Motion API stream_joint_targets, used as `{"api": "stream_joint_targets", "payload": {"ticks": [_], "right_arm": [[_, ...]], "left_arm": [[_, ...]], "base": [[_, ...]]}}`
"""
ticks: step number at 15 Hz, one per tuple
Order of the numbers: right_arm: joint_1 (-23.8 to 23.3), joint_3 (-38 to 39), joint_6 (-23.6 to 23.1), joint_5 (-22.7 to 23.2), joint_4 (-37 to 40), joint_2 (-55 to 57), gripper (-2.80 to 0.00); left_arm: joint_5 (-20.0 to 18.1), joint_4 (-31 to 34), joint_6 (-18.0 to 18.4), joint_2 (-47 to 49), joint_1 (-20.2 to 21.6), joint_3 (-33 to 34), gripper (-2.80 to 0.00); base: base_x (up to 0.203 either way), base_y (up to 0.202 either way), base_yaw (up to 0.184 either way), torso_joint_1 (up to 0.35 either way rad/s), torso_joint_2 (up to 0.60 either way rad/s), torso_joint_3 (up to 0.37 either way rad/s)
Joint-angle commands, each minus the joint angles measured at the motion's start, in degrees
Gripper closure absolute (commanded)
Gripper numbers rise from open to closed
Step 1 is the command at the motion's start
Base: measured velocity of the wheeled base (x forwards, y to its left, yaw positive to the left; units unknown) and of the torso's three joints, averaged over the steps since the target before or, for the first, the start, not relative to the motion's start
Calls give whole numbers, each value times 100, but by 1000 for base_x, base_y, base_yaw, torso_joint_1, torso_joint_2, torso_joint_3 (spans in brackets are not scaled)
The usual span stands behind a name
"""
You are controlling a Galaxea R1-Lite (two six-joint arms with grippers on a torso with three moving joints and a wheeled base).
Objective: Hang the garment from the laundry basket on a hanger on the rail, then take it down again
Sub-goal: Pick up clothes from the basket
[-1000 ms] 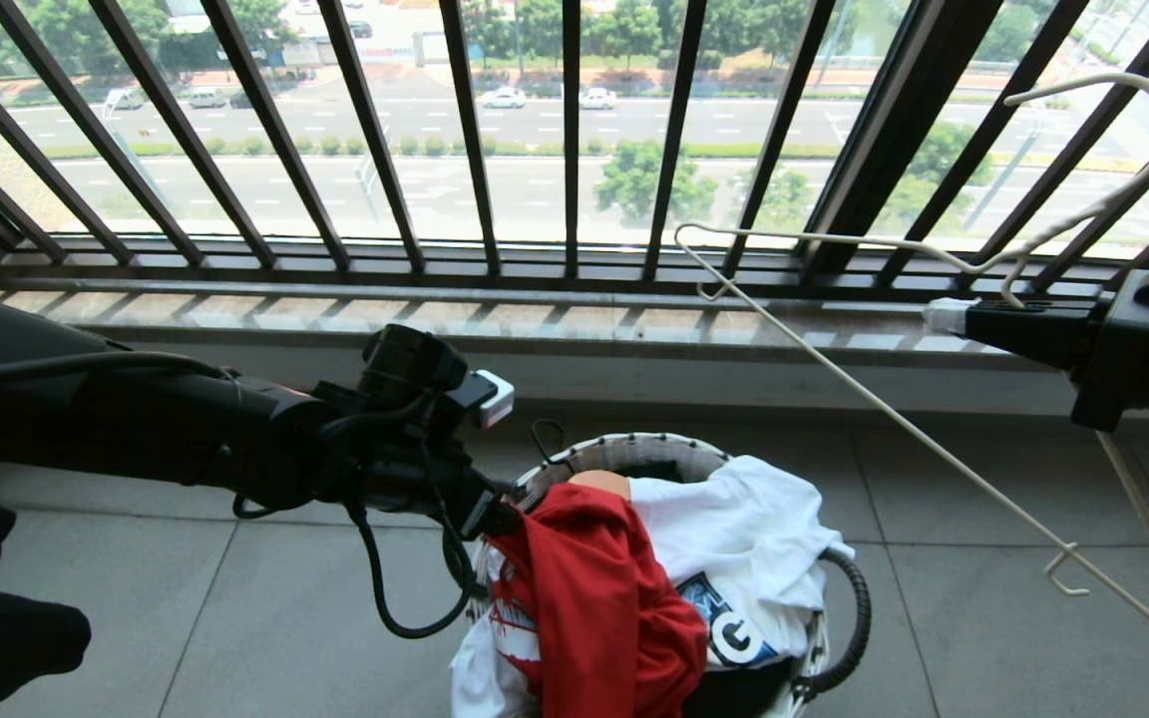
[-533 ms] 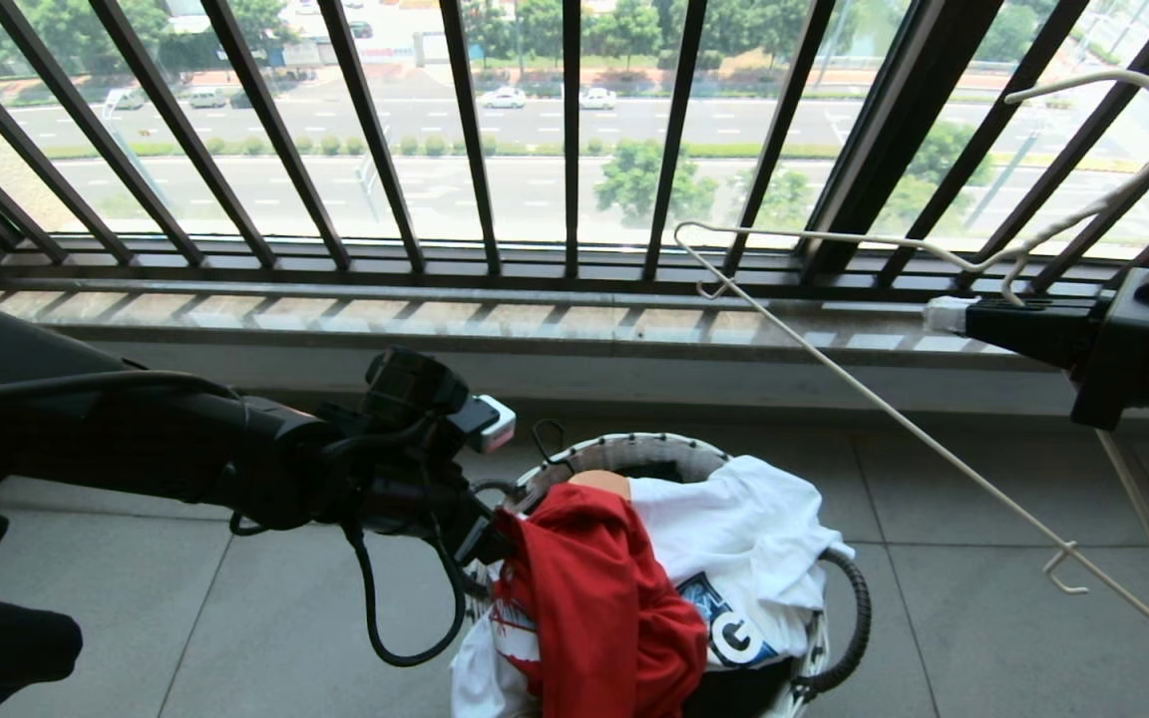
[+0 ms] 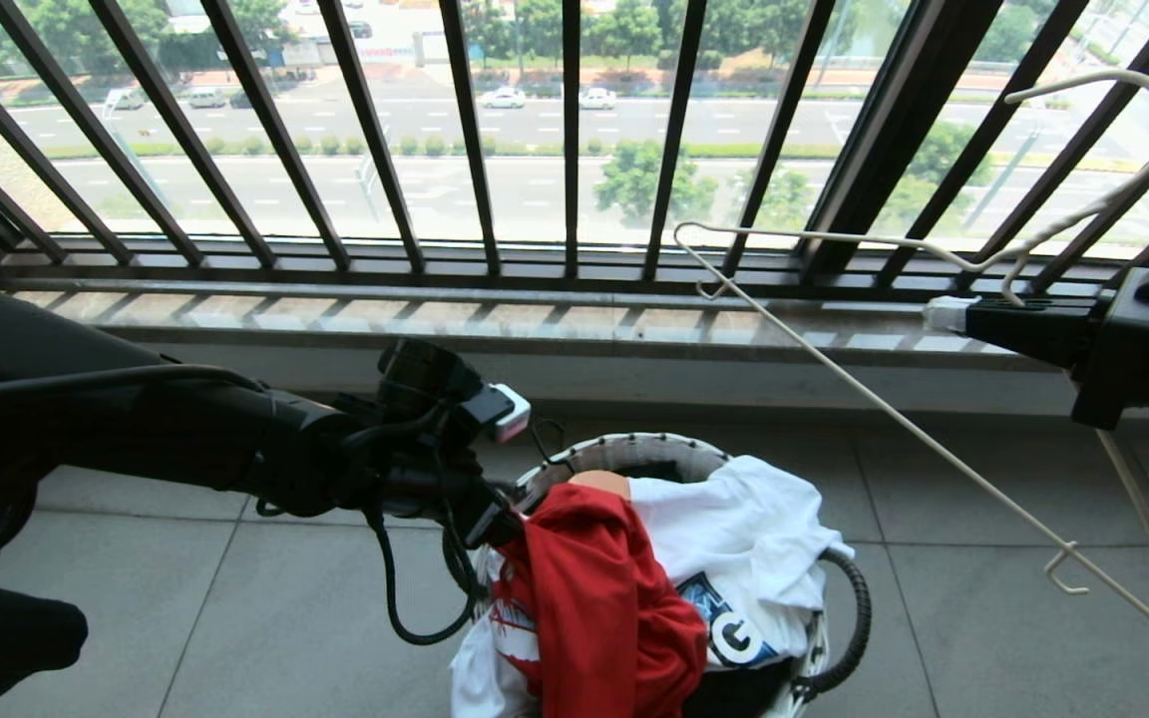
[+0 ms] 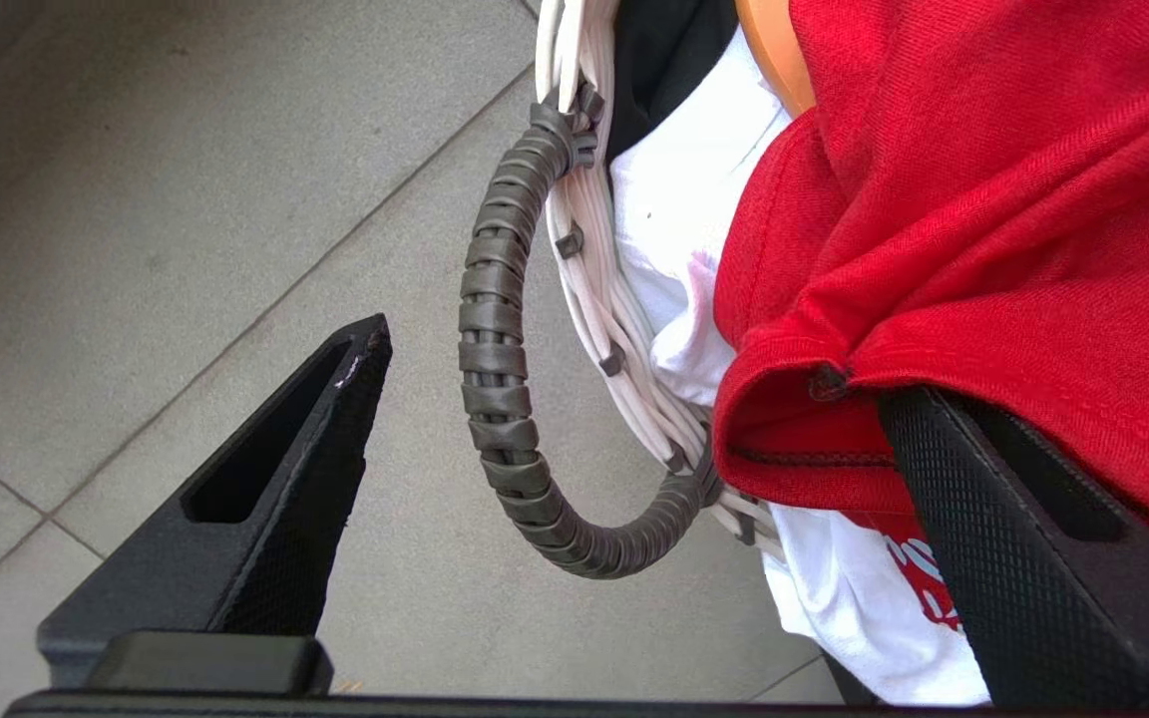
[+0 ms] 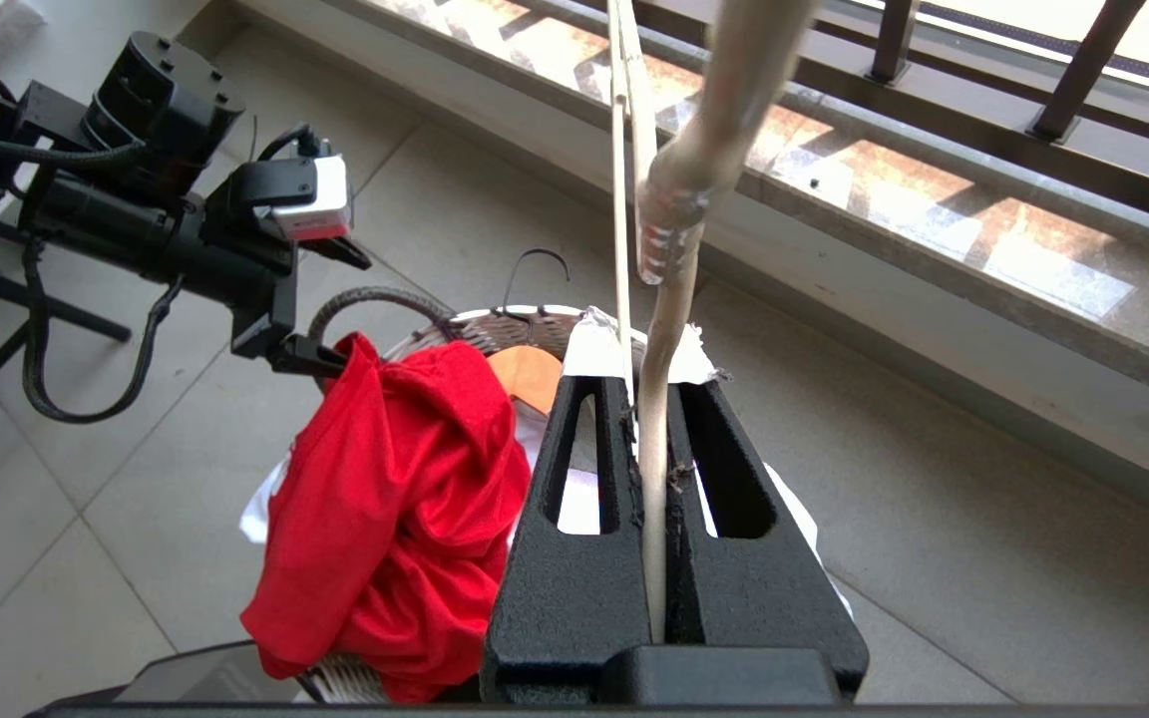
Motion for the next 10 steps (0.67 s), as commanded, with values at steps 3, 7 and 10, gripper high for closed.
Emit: {"api": "stream_joint_targets", "payload": {"ticks": [3, 7, 10], "right_arm": [[-18, -1, -6, 17, -9, 9, 0], [-27, -1, -6, 17, -9, 36, 0], [-27, -1, -4, 17, -9, 36, 0]], "left_arm": [[-21, 3, 455, 54, 1, -3, -280], [-60, 36, 725, -165, -13, 191, -280], [-59, 35, 799, -106, -81, 238, -280]], "base": [[0, 0, 0, 0, 0, 0], [0, 0, 0, 0, 0, 0], [0, 0, 0, 0, 0, 0]]}}
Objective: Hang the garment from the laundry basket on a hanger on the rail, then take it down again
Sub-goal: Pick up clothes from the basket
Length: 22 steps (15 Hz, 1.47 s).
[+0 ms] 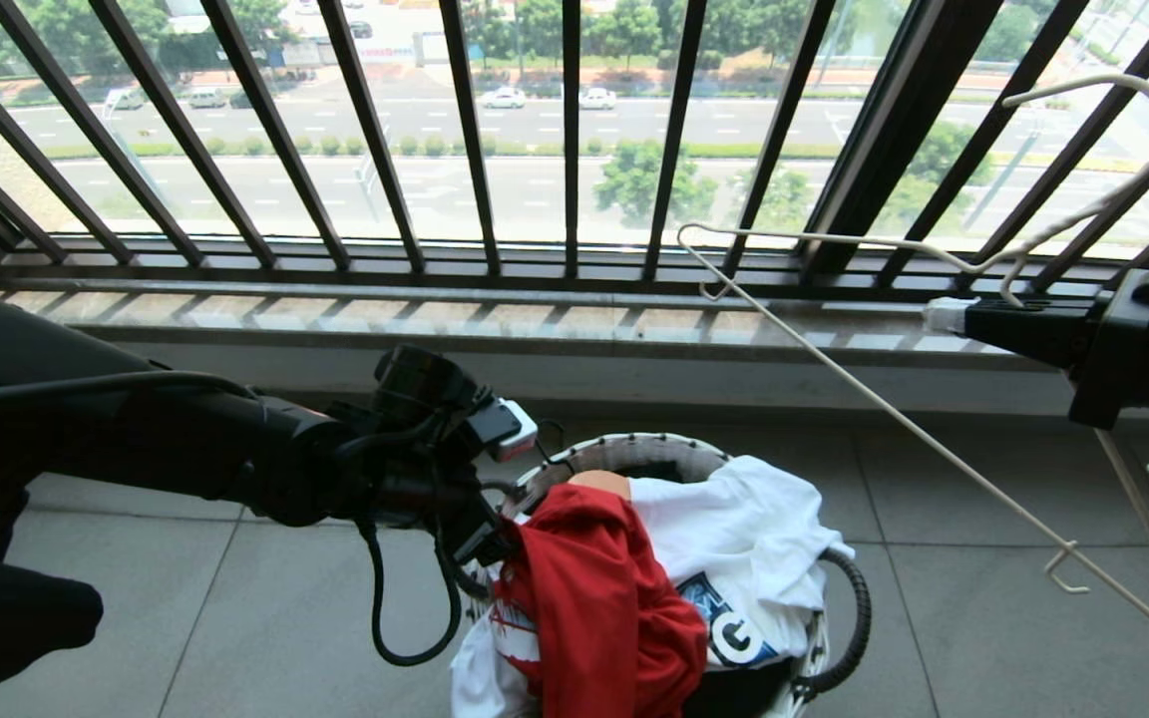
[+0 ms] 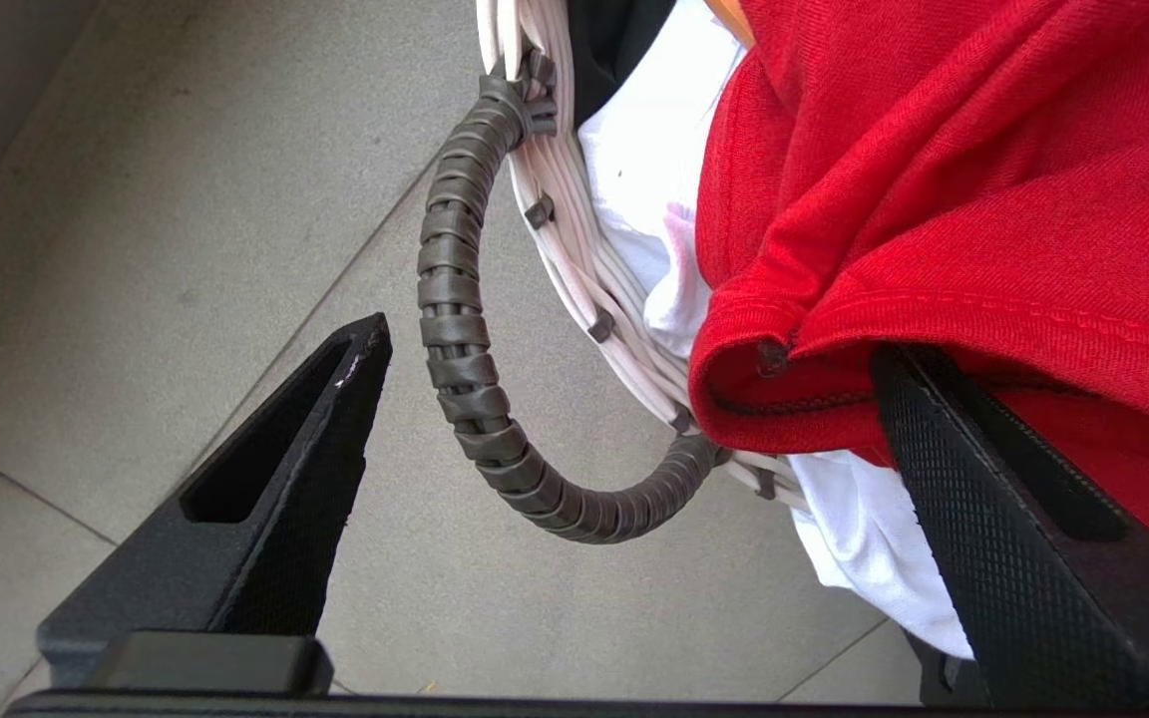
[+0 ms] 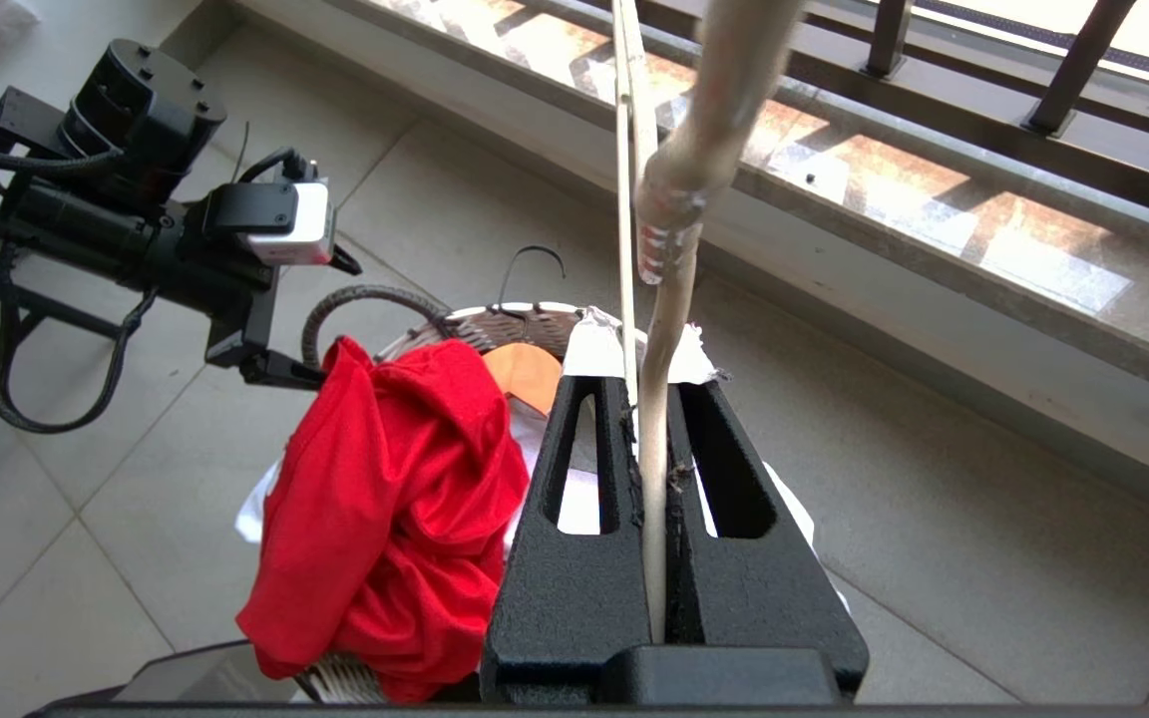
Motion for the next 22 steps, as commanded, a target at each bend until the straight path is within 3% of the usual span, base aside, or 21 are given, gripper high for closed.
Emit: {"api": "stream_joint_targets", "payload": {"ticks": [1, 12, 13, 14, 17, 20, 22], "right_arm": [[4, -1, -6, 17, -9, 8, 0], [4, -7, -6, 17, -9, 16, 0], [4, -2, -6, 17, -9, 16, 0], [4, -10, -6, 17, -9, 16, 0], [4, -10, -6, 17, -9, 16, 0], [3, -11, 1, 17, -9, 16, 0], [3, -10, -6, 17, -9, 16, 0]], "left_arm": [[6, -9, 24, 46, -61, 19, -280], [7, -44, 250, 397, -217, -313, -280], [7, -37, 250, 381, -217, -297, -263], [7, -35, 250, 376, -217, -299, 0], [-18, -44, 232, 380, -217, -287, 0], [-591, -11, 133, 344, -217, -271, 0], [-688, -9, 21, 327, -217, -269, 0]], "base": [[0, 0, 0, 0, 0, 0], [0, 0, 0, 0, 0, 0], [0, 0, 0, 0, 0, 0], [0, 0, 0, 0, 0, 0], [0, 0, 0, 0, 0, 0], [0, 0, 0, 0, 0, 0], [0, 0, 0, 0, 0, 0]]}}
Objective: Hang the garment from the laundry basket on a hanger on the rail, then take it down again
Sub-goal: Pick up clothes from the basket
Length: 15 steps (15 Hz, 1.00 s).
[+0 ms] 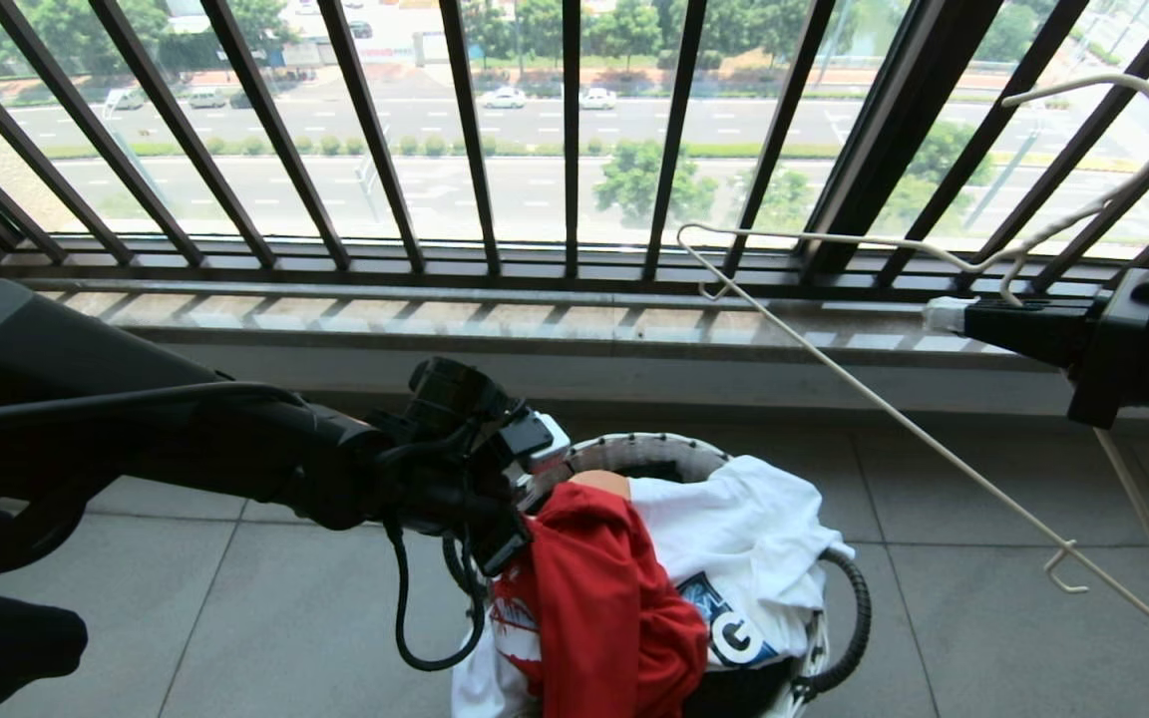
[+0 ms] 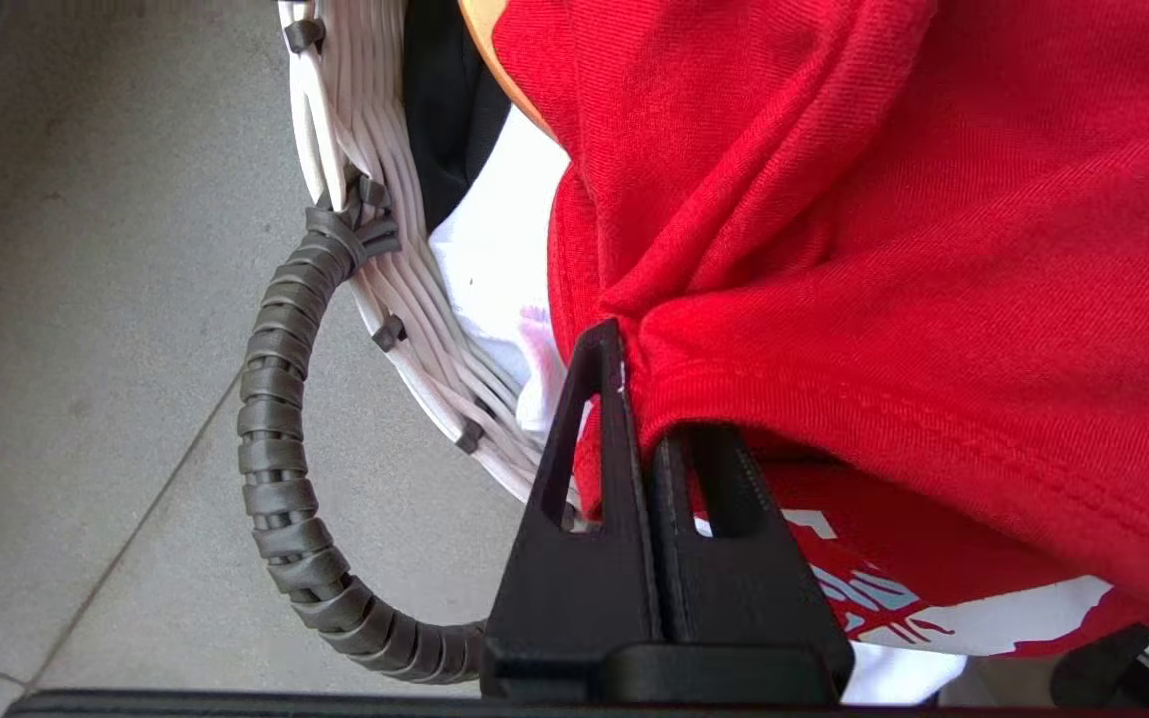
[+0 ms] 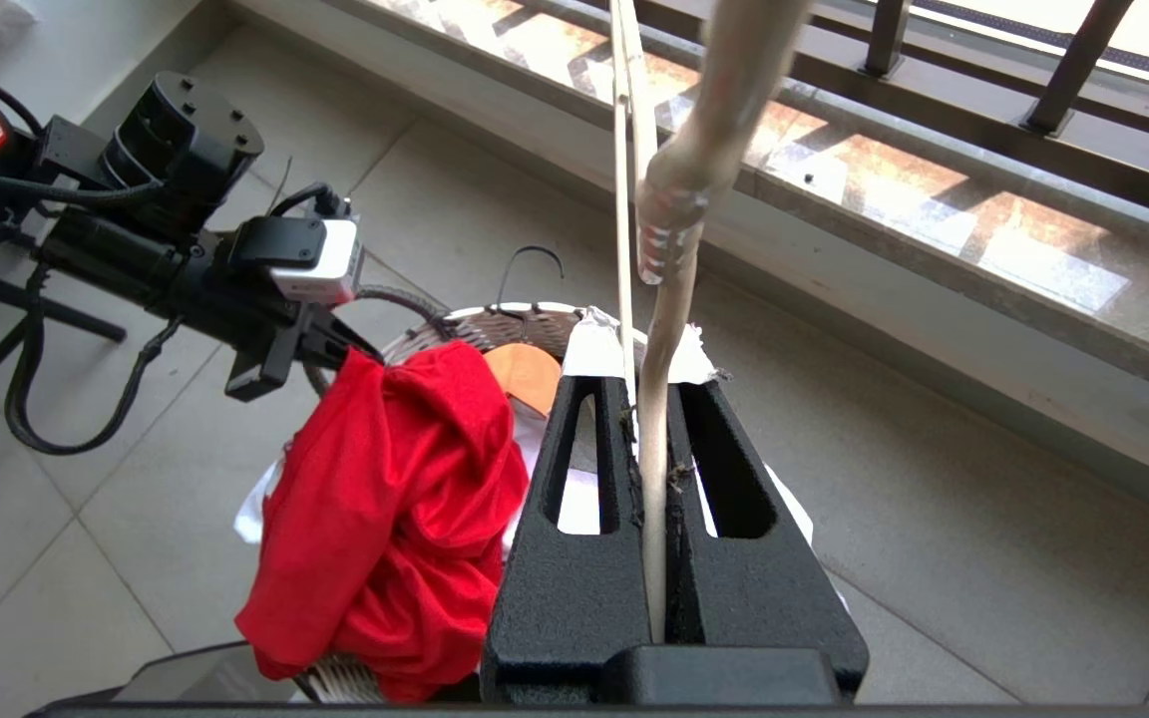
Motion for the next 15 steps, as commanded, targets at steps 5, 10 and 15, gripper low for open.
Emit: {"api": "stream_joint_targets", "payload": {"ticks": [5, 10, 15], "right_arm": [[2, -8, 4, 17, -9, -3, 0], [2, -17, 5, 17, -9, -26, 0], [-156, -100, 14, 31, -9, 90, 0]], "left_arm": [[-30, 15, -351, -301, 5, 84, 0], [1, 24, -1183, -1045, 15, 340, 0], [14, -11, -1180, -1327, 34, 511, 0]], "base": [[0, 0, 0, 0, 0, 0], [0, 0, 0, 0, 0, 0], [0, 0, 0, 0, 0, 0]]}}
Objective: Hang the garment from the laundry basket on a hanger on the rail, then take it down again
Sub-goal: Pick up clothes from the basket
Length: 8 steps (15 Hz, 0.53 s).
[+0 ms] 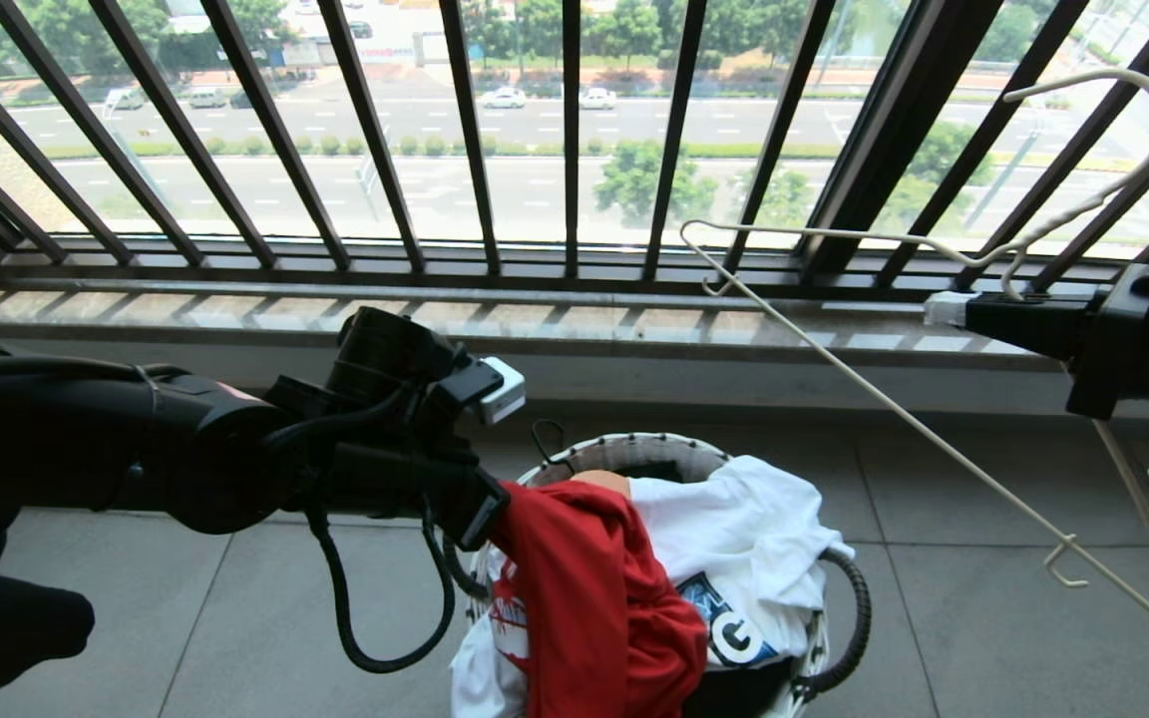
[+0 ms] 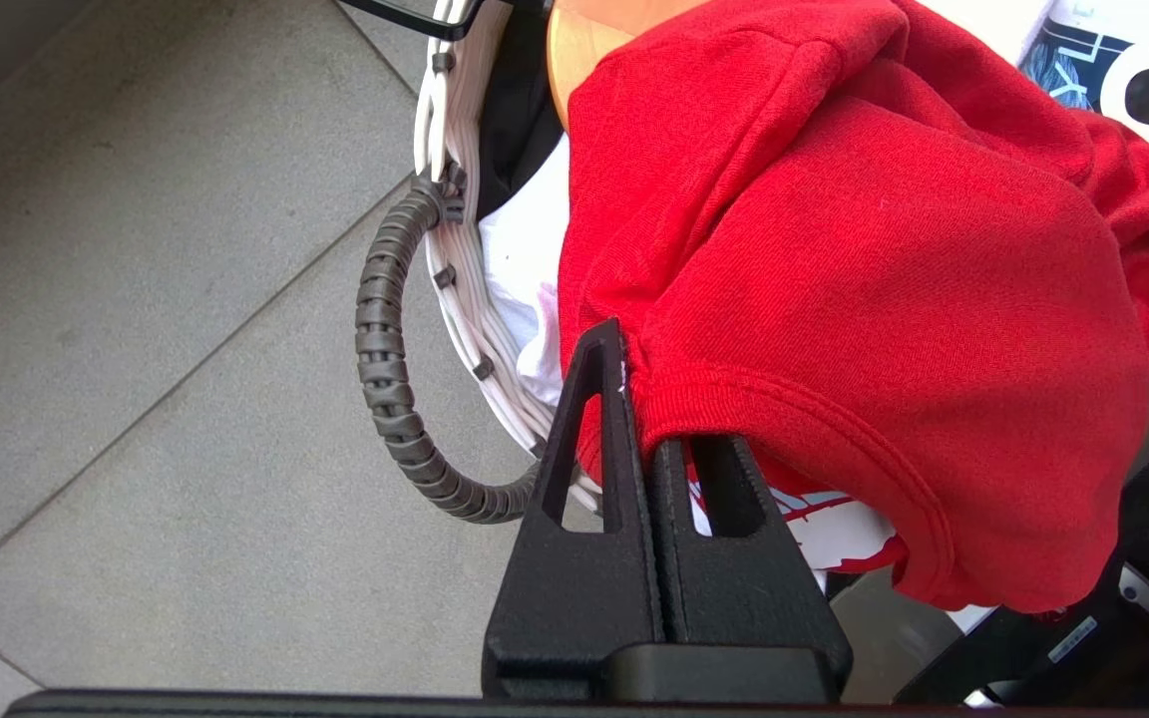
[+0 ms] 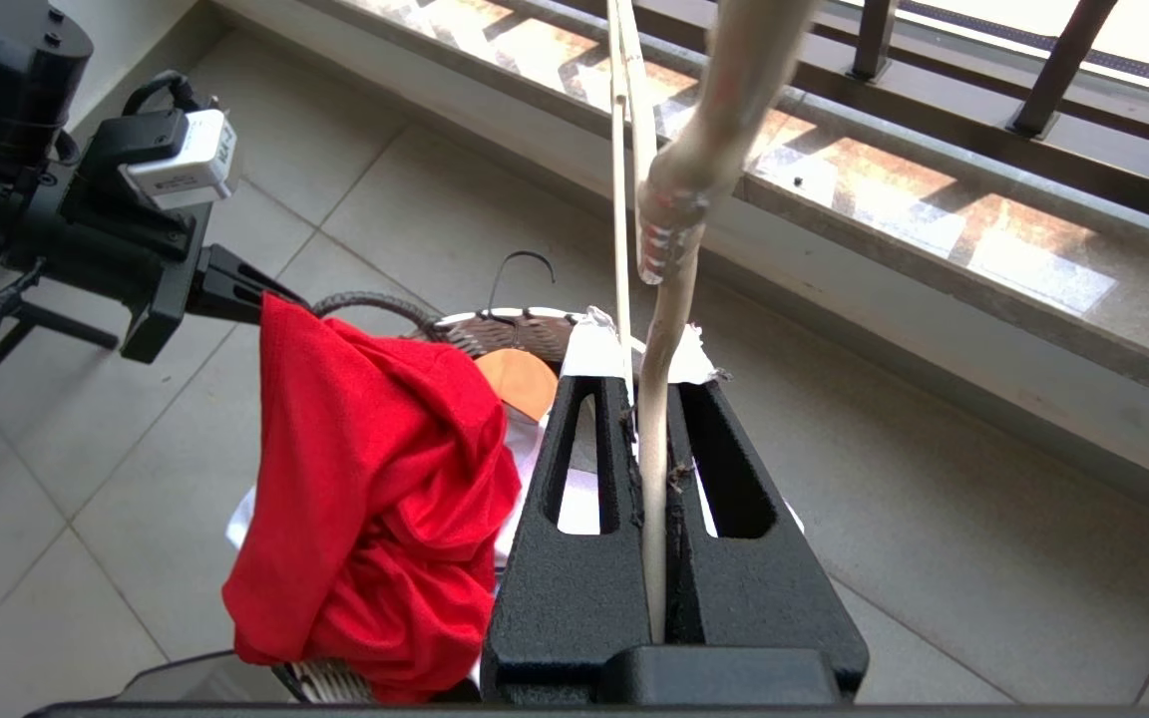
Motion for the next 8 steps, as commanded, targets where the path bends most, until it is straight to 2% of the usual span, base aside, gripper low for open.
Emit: {"api": "stream_joint_targets", "payload": {"ticks": [1, 8], "right_arm": [[-65, -29, -8, 25, -11, 39, 0], [-65, -20, -8, 34, -11, 48, 0]], "left_arm": [[-12, 16, 10, -97, -2, 22, 0], [-38, -19, 20, -117, -2, 101, 0]], "base": [[0, 0, 0, 0, 0, 0], [0, 0, 0, 0, 0, 0]]}}
